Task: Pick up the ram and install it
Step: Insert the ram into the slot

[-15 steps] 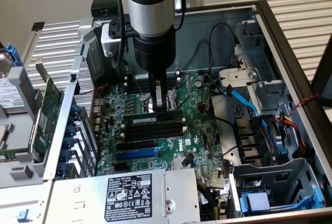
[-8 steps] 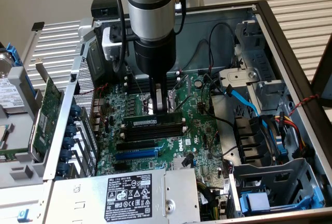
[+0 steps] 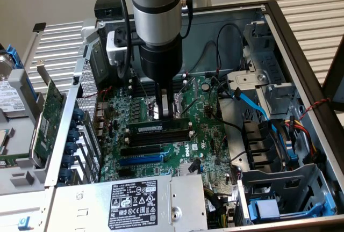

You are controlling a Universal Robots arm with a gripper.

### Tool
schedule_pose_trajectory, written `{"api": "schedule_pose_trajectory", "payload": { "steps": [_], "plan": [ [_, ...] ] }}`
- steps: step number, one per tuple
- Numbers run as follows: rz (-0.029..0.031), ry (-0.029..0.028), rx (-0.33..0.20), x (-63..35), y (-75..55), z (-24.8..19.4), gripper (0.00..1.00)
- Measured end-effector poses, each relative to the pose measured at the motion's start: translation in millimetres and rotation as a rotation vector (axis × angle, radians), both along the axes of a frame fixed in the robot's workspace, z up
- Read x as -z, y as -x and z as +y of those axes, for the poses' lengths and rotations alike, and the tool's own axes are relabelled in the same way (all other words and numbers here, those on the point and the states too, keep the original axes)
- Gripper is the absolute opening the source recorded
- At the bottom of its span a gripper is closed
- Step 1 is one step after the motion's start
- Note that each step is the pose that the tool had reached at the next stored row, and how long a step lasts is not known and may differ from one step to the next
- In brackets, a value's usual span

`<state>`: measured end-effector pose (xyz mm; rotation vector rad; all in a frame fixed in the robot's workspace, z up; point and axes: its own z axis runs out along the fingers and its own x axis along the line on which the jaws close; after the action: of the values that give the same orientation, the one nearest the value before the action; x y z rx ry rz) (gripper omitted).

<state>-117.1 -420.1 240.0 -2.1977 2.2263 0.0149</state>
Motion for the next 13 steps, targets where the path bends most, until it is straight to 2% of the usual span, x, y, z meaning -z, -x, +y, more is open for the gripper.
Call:
{"api": "schedule_pose_trajectory", "payload": {
  "steps": [13],
  "plan": [
    [0.0017, -0.0001, -0.01, 3.4, 0.0, 0.0, 0.13]
  ]
}}
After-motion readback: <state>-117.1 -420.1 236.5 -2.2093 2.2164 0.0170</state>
